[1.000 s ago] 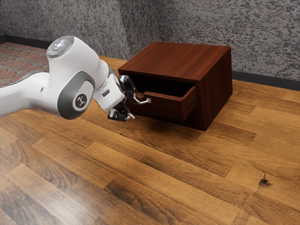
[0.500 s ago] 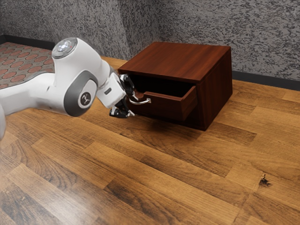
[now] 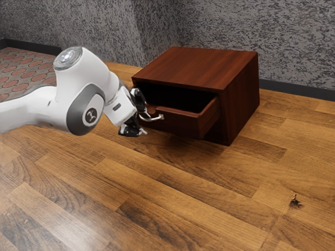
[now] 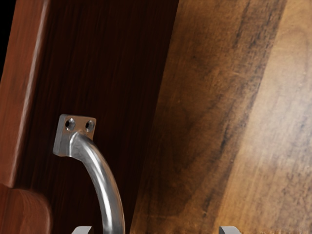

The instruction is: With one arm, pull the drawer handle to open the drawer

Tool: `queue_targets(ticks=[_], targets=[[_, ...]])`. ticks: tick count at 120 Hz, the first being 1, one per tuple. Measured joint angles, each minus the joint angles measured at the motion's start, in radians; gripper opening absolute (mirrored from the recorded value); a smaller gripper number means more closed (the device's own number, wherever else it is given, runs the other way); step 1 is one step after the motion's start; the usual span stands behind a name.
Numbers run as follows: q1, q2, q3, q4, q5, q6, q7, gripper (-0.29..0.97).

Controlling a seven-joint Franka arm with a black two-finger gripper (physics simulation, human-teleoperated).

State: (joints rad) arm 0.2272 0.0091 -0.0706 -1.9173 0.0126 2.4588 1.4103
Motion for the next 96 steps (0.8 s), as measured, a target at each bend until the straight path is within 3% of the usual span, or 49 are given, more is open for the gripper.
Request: queue_targets(ticks=[49,96], targets=[[-0.003,-0.124,0.001,-0.136,0.0,0.004,-0.002,0.28],[-0.003,-0.132,0.002,-0.154,0.0,0.018,-0.004,0.3]])
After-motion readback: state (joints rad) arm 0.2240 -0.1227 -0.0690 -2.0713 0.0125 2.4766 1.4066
